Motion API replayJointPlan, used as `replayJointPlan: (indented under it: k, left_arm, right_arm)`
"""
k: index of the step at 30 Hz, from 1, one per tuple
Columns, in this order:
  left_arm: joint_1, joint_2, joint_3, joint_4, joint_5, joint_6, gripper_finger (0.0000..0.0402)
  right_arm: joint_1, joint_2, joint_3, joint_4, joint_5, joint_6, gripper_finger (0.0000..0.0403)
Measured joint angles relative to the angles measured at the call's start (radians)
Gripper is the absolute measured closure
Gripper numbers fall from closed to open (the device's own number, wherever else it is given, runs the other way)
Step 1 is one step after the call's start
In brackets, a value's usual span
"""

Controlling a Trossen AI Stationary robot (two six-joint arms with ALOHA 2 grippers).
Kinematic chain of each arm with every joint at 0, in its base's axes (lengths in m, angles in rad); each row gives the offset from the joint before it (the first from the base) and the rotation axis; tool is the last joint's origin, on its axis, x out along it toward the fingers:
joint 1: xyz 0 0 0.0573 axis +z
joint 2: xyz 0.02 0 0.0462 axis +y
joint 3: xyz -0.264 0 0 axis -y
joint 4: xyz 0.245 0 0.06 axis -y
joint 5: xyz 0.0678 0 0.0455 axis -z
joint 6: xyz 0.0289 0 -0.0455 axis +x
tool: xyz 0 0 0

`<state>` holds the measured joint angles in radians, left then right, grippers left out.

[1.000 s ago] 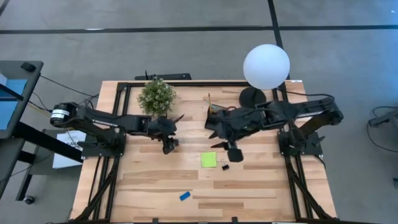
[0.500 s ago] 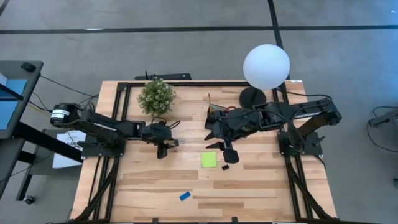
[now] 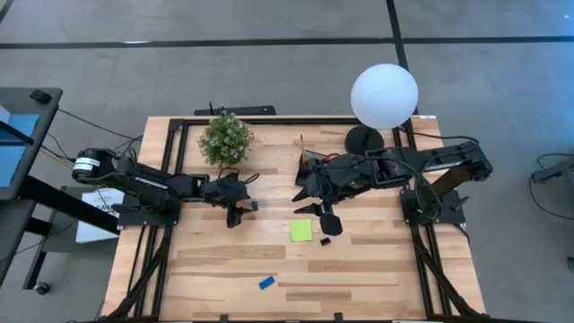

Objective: Pick and place office supplies into organizer
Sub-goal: Put the left binder clip into the black desk organizer

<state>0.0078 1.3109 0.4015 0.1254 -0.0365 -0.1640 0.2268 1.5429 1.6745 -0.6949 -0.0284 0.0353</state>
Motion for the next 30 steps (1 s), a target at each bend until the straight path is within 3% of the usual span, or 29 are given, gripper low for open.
replayJointPlan:
  k: [9,21,30]
  left_arm:
    - [-0.001,0.005,0.0,0.012,-0.002,-0.055,0.0172]
    - [-0.008,0.269,0.016,0.217,-0.04,-0.111,0.0172]
    - [-0.026,0.296,0.019,0.21,-0.04,-0.123,0.0186]
  right_arm:
    - [0.0,0.0,0.0,0.0,0.001,0.024,0.0275]
    - [0.003,0.0,0.0,0.03,0.003,0.046,0.0275]
    - [0.011,0.0,0.0,0.033,0.002,0.046,0.0275]
